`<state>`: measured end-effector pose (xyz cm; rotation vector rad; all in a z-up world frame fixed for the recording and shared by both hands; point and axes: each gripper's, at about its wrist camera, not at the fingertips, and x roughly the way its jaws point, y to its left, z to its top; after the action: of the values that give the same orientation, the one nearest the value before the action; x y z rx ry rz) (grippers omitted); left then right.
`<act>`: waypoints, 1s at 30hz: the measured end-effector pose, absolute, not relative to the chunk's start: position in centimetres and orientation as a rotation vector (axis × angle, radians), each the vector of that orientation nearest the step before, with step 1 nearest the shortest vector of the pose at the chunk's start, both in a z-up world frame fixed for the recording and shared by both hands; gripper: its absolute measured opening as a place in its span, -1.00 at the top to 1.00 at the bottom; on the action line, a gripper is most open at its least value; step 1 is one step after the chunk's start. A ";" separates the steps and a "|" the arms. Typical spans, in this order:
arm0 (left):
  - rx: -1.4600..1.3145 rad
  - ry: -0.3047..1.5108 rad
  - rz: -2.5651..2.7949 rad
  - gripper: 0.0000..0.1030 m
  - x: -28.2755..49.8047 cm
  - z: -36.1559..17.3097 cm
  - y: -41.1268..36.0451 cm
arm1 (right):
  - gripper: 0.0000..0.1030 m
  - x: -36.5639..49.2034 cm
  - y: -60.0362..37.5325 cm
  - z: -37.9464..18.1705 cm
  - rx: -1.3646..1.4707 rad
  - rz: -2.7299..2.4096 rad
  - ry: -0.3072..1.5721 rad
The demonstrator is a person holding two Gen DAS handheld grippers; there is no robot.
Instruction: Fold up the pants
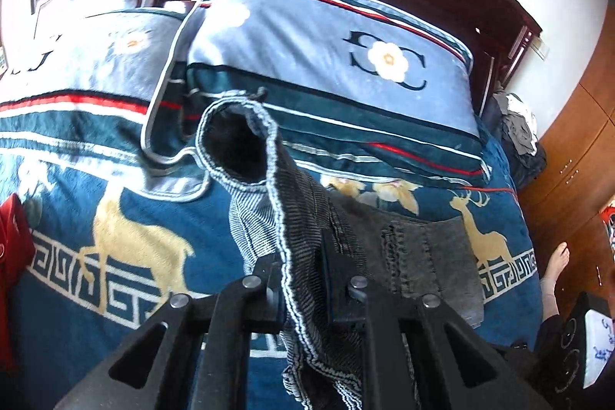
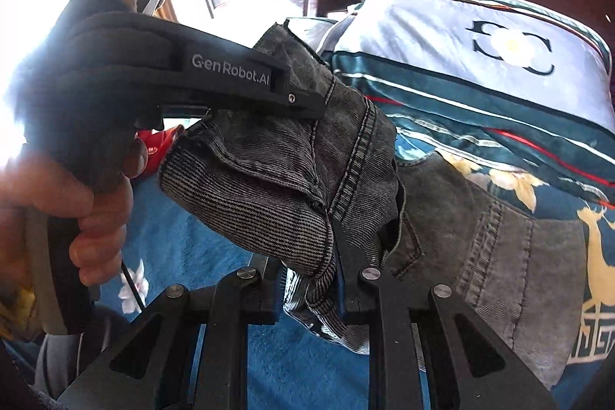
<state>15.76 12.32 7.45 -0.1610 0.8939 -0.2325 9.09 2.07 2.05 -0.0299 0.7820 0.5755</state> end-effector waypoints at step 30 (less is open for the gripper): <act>-0.054 0.944 -0.374 0.74 16.3 7.9 -0.2 | 0.67 6.7 -7.4 1.6 0.138 0.473 0.792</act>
<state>16.29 -0.17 7.93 -0.0544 0.9437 -0.3738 6.74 -7.44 1.60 0.1382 0.7924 0.4732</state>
